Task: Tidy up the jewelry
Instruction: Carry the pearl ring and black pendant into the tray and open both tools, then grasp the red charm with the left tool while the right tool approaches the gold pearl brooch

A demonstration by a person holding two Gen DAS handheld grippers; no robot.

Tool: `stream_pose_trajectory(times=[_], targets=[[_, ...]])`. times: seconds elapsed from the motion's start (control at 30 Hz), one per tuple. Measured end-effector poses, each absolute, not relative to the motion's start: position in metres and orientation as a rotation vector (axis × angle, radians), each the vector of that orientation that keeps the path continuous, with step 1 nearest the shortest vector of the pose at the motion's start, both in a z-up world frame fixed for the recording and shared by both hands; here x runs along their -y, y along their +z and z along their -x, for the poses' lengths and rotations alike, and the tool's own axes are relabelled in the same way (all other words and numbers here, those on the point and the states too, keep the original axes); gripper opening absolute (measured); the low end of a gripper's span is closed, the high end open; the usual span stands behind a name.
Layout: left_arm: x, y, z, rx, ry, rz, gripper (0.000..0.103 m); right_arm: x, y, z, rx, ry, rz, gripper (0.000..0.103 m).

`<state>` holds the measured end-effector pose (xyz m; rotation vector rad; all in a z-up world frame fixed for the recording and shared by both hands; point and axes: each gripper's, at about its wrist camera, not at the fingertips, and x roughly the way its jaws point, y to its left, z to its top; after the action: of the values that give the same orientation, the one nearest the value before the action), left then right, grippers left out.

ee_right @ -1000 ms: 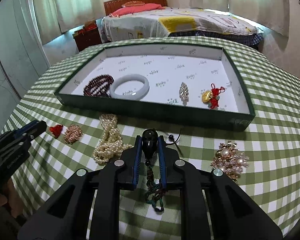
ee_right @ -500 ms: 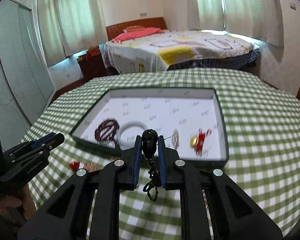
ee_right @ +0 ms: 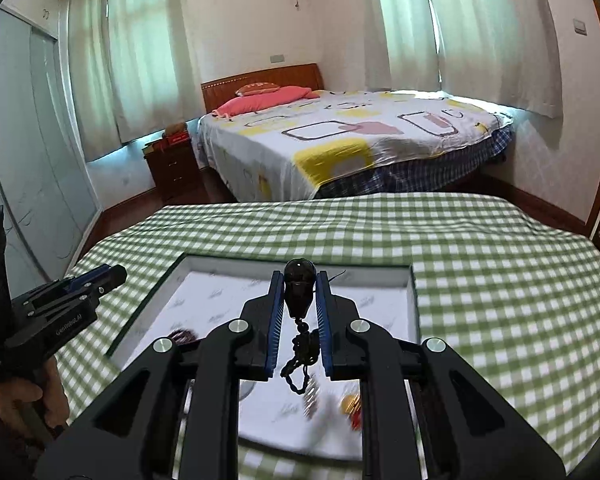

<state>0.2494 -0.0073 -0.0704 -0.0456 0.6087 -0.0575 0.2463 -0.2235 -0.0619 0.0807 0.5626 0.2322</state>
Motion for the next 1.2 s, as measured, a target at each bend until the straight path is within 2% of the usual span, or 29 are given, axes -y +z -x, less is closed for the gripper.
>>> stream_pose_trajectory(times=[0.33,0.5,0.87,0.97,1.03,1.1,1.2], targets=[[0.015,-0.125,-0.326,-0.806,-0.064,0.008,0.027,0.243,-0.119,-0.305,-0.736,0.162,-0.049,0.016],[0.024,-0.129,-0.34,-0.858,-0.075,-0.043,0.027,0.25,-0.146,-0.322,-0.849,0.137,-0.057,0.016],[0.024,-0.148,-0.356,-1.006,-0.07,-0.047,0.028,0.249,-0.154,-0.327,-0.911,0.136,-0.042,0.017],[0.023,-0.15,-0.357,-1.019,-0.072,-0.042,0.032,0.249,-0.153,-0.326,-0.91,0.14,-0.047,0.018],[0.024,-0.15,-0.359,-1.021,-0.07,-0.039,0.044,0.25,-0.153,-0.327,-0.908,0.147,-0.052,0.022],[0.023,-0.148,-0.36,-1.008,-0.065,-0.034,0.053,0.249,-0.151,-0.326,-0.899,0.152,-0.052,0.034],[0.02,-0.145,-0.357,-0.983,-0.067,-0.026,0.057,0.248,-0.149,-0.323,-0.884,0.154,-0.059,0.036]])
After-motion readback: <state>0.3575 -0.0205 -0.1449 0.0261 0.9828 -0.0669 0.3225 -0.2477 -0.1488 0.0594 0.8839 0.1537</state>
